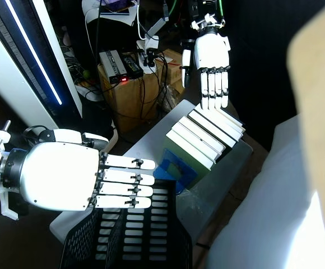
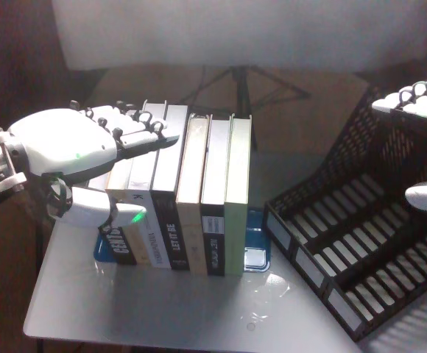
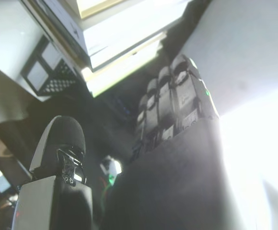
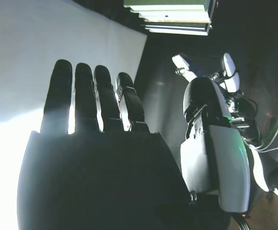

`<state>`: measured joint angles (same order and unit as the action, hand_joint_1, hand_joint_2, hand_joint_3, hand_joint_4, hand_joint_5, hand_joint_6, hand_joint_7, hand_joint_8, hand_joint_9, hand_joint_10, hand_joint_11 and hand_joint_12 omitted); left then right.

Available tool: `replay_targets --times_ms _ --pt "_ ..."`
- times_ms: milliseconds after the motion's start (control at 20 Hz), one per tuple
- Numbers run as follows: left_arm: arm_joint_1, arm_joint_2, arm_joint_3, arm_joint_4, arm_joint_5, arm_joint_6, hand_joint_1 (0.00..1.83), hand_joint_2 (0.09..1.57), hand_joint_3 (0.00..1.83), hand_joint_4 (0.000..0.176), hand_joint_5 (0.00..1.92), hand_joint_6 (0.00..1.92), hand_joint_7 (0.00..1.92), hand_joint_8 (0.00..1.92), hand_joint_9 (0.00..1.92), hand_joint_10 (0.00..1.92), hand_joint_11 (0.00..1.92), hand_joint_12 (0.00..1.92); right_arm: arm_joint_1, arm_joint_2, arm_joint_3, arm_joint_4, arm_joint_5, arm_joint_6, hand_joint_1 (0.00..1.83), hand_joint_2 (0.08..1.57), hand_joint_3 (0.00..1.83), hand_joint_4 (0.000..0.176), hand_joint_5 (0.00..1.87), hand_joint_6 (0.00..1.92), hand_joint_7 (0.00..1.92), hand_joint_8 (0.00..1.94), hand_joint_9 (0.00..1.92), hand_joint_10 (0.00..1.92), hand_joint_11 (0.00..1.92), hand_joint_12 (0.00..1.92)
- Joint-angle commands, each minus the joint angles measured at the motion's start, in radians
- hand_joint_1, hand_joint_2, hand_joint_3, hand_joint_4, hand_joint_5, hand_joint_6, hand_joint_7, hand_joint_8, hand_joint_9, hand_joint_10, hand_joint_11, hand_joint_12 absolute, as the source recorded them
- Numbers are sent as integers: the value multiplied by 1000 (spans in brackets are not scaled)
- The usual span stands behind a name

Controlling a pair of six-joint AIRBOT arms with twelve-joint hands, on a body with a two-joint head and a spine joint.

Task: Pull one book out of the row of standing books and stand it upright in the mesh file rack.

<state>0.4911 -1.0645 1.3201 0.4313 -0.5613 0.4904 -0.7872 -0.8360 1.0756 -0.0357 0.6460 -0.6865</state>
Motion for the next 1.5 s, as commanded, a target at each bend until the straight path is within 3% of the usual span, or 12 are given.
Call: replay_targets --times_ms 0,100,150,350,450,650,700,800,1150,1200,1300,1450 --pt "-5 4 4 -23 -93 -3 274 1269 12 20 0 0 0 0 0 0 0 397 17 7 0 14 107 0 356 1187 36 0 0 0 0 0 0 0 0 0" --pt "-5 1 4 -23 -89 -3 262 1273 1 18 0 0 0 0 0 0 0 114 21 7 -2 11 106 -4 345 1181 23 0 0 0 0 0 0 0 0 0" --pt "-7 -3 6 -23 -85 -3 255 1269 0 28 0 0 0 0 0 0 0 22 21 7 -2 13 105 -5 353 1173 16 0 0 0 0 0 0 0 0 0" --pt "-30 -14 12 12 -50 -3 195 1248 0 58 0 0 0 0 0 0 0 0 21 6 -1 19 105 -6 388 1179 12 0 0 0 0 0 0 0 0 0" --pt "-50 -26 20 34 -29 -3 206 1236 0 85 53 19 0 0 0 0 0 0 20 5 1 25 105 -6 373 1186 13 0 0 0 0 0 0 0 0 0" --pt "-98 -64 46 90 38 -2 159 1228 2 105 245 14 0 0 0 0 0 0 20 2 3 34 110 -6 367 1199 12 0 0 0 0 0 0 0 0 0" --pt "-110 -75 53 105 54 -2 182 1226 0 100 282 24 0 0 0 0 0 0 19 0 4 38 113 -6 363 1202 12 0 0 0 0 0 0 0 0 0" --pt "-122 -91 62 114 81 16 128 1213 0 116 340 33 0 0 0 0 0 0 19 -1 4 40 117 -5 338 1223 17 0 0 0 0 0 0 0 0 0" --pt "-134 -131 91 119 154 68 230 1212 0 72 562 35 0 0 0 0 0 0 13 -7 7 49 126 -5 332 1244 16 0 0 0 0 0 0 0 0 0" --pt "-134 -137 94 119 160 73 203 1213 0 80 576 35 0 0 0 0 0 0 12 -7 7 51 128 -5 349 1246 14 0 0 0 0 0 0 0 0 0" --pt "-131 -145 99 123 174 74 220 1211 0 66 605 34 0 0 0 0 0 0 9 -8 7 55 132 -5 338 1246 11 0 0 0 0 0 0 0 0 0" --pt "-123 -150 100 124 176 74 296 1220 1 79 602 20 0 0 0 0 0 0 3 -8 8 61 134 -5 342 1250 11 0 0 0 0 0 0 0 0 0"
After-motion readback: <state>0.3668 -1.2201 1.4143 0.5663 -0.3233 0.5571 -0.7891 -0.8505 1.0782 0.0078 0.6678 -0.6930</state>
